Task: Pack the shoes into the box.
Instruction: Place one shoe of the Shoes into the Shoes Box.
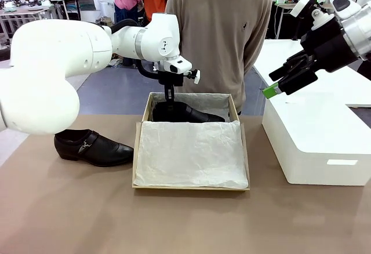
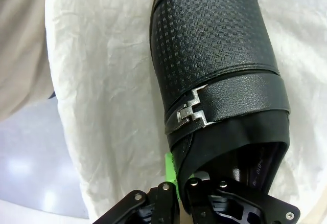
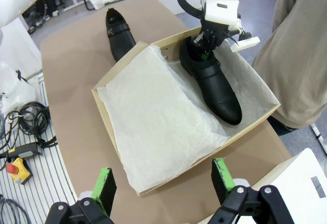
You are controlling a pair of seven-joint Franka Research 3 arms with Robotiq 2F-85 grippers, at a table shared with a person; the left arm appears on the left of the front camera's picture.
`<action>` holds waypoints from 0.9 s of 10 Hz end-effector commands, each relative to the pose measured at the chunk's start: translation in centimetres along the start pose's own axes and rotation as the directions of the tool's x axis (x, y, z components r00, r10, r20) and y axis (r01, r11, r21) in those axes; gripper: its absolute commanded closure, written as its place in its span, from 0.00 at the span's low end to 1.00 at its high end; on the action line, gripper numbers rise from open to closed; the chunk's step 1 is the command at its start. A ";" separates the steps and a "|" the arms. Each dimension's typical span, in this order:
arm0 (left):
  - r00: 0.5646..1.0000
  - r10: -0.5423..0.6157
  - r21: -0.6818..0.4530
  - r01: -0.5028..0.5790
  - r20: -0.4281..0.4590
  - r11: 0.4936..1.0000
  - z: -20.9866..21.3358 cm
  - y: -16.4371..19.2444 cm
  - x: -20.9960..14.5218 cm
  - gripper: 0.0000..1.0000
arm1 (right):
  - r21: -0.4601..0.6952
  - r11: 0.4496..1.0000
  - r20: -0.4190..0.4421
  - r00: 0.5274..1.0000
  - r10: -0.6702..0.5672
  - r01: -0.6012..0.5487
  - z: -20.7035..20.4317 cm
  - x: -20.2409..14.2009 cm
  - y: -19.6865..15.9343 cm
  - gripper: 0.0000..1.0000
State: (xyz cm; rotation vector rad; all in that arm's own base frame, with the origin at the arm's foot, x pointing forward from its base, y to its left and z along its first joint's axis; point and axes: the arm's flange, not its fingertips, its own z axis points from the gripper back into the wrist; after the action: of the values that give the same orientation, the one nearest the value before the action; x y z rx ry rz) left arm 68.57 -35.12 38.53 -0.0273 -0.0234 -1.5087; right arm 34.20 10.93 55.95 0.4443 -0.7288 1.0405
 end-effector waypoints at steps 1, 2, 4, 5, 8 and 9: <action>0.999 0.036 0.002 -0.036 -0.003 0.999 0.5 -1.0 -0.8 1.00 | 0.017 1.000 0.027 0.999 0.020 -0.021 -0.1 0.0 -0.3 0.00; 0.999 0.039 0.001 -0.039 -0.001 0.999 0.6 -0.9 -0.9 0.81 | 0.017 1.000 0.027 0.999 0.020 -0.021 -0.1 0.0 -0.3 0.00; 0.999 0.045 -0.007 -0.045 0.000 0.999 1.0 -0.9 -1.0 0.42 | 0.017 1.000 0.027 0.999 0.020 -0.021 -0.1 0.0 -0.3 0.00; 0.999 0.049 -0.010 -0.049 0.008 0.999 1.5 -0.9 -1.1 0.22 | 0.017 1.000 0.027 0.999 0.020 -0.021 -0.1 0.0 -0.3 0.00; 0.997 0.074 -0.008 -0.074 0.001 0.997 5.4 -1.0 -1.1 0.00 | 0.017 1.000 0.027 0.999 0.020 -0.021 -0.1 0.0 -0.3 0.00; 0.997 0.079 0.007 -0.079 -0.007 0.997 6.5 -1.0 -1.5 0.00 | 0.017 1.000 0.027 0.999 0.020 -0.021 -0.1 0.0 -0.3 0.00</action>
State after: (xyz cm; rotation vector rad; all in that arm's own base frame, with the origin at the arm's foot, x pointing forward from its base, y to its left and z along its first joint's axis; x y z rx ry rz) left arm 67.60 -33.97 43.85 -0.0182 -0.0295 -1.4595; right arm 34.20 10.93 55.94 0.4442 -0.7287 1.0406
